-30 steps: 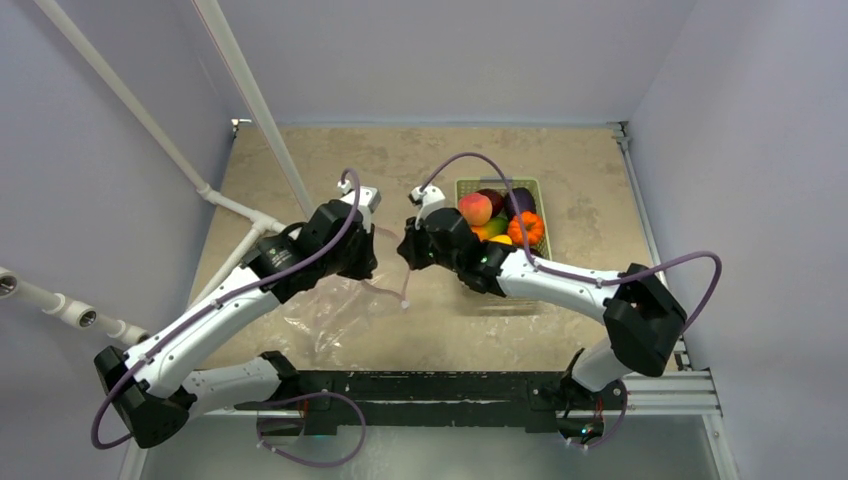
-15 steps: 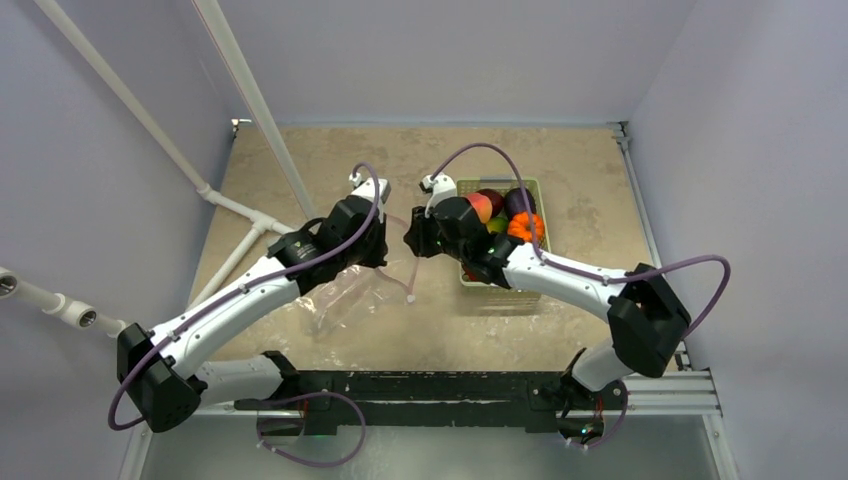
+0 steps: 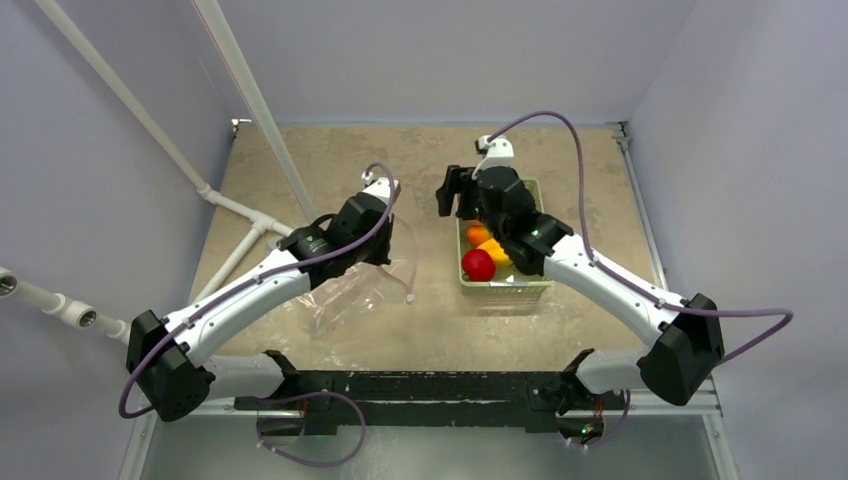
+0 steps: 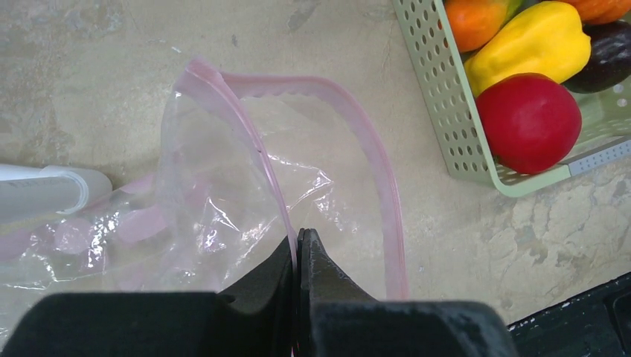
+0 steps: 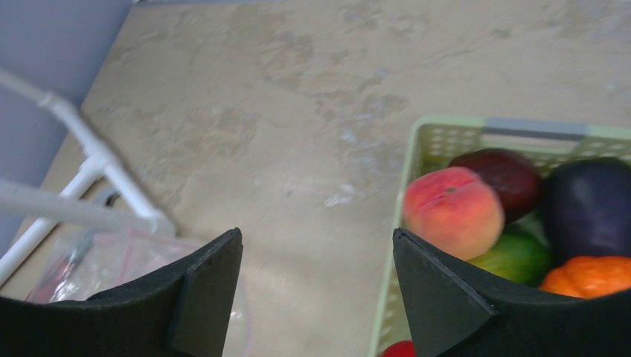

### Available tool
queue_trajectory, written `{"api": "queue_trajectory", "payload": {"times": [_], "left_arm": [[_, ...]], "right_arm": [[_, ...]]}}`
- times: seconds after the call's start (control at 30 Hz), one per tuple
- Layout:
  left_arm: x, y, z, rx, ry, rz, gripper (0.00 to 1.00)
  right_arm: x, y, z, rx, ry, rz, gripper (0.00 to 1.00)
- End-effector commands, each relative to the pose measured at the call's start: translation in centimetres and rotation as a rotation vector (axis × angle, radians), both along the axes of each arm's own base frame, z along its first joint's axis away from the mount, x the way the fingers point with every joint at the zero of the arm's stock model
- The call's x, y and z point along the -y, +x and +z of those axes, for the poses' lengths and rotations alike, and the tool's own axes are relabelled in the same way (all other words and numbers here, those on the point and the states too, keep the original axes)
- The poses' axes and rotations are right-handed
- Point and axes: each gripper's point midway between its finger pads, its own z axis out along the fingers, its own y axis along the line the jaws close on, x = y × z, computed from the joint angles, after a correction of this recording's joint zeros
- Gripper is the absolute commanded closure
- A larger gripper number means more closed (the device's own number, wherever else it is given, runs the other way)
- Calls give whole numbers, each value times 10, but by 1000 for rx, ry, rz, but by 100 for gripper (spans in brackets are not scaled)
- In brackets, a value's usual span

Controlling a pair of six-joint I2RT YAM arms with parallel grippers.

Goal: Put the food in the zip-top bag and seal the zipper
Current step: Open the zipper of the food storage bag, then pick up the fake fruit from the bin.

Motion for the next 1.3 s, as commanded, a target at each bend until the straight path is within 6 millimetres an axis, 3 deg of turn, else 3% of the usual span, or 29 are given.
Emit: {"api": "queue_trajectory", "payload": {"times": [0.0, 0.27, 0.57, 0.9, 1.27], "left_arm": [[8, 17, 33, 85, -29, -11, 100], [4, 25, 37, 128, -22, -14, 100], [-15, 26, 23, 133, -49, -2, 100], [-23, 27, 25, 153, -21, 16, 100], [-25, 27, 29, 167, -23, 15, 100]], "right_arm": [[40, 27, 19, 34, -26, -141, 20], [70, 63, -5, 9, -36, -249, 1], [73, 82, -62, -81, -87, -248, 1], [68, 89, -106, -155, -110, -235, 1], [70, 90, -127, -192, -132, -256, 6]]}}
